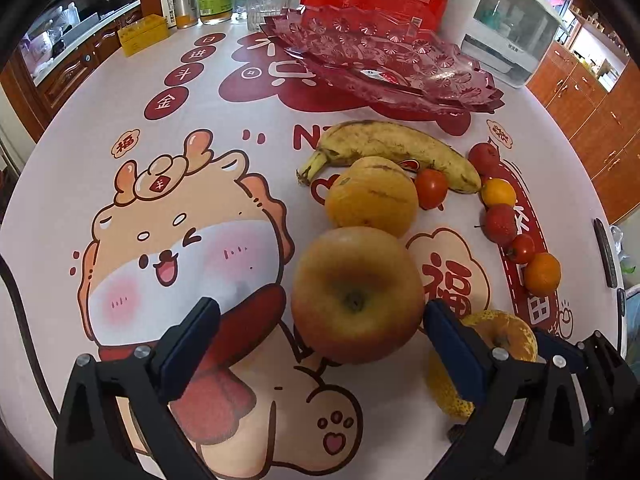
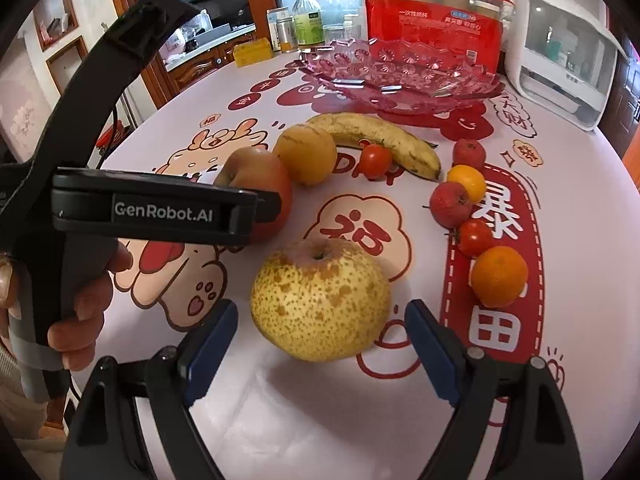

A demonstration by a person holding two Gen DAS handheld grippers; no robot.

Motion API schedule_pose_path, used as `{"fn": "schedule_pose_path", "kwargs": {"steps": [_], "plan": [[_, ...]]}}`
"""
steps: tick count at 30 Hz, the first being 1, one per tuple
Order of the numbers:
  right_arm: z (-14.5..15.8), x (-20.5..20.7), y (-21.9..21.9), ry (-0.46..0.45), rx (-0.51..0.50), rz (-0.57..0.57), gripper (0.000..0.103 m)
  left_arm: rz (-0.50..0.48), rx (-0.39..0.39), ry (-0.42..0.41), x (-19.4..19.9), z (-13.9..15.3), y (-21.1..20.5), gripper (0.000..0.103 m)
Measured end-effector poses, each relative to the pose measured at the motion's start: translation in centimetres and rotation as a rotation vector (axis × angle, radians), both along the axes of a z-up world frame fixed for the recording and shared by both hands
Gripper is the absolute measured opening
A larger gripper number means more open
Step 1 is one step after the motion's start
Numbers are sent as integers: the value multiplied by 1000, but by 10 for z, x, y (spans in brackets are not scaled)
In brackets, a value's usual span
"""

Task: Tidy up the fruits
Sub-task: 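Close the left gripper on the red apple while the right gripper closes on the spotted pear, then lift the apple with the left gripper while the right gripper carries the pear to the pink bowl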

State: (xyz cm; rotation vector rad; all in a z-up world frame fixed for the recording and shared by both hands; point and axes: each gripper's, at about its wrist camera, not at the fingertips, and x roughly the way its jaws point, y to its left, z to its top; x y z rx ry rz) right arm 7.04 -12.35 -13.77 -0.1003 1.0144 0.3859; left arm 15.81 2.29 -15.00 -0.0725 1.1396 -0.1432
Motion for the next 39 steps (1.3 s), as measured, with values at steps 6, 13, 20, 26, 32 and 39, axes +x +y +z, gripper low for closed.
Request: {"fn": "schedule_pose_path", "kwargs": {"steps": [6, 13, 20, 26, 32, 39], "plan": [[-3, 4, 4, -3, -3, 7, 86, -2, -3, 4, 3, -3, -3, 98], [-6, 7, 6, 5, 0, 8, 84, -20, -35, 28, 7, -10, -9, 84], [-8, 7, 6, -8, -23, 2, 77, -38, -72, 48, 8, -15, -13, 66], [-8, 7, 6, -11, -23, 2, 77, -45, -35, 25, 4, -14, -19, 66], [-8, 6, 6, -8, -26, -1, 76, -47, -4, 15, -1, -12, -20, 65], [-7, 4, 1, 33, 12, -16, 76, -33, 4, -3, -12, -1, -12, 65]]}}
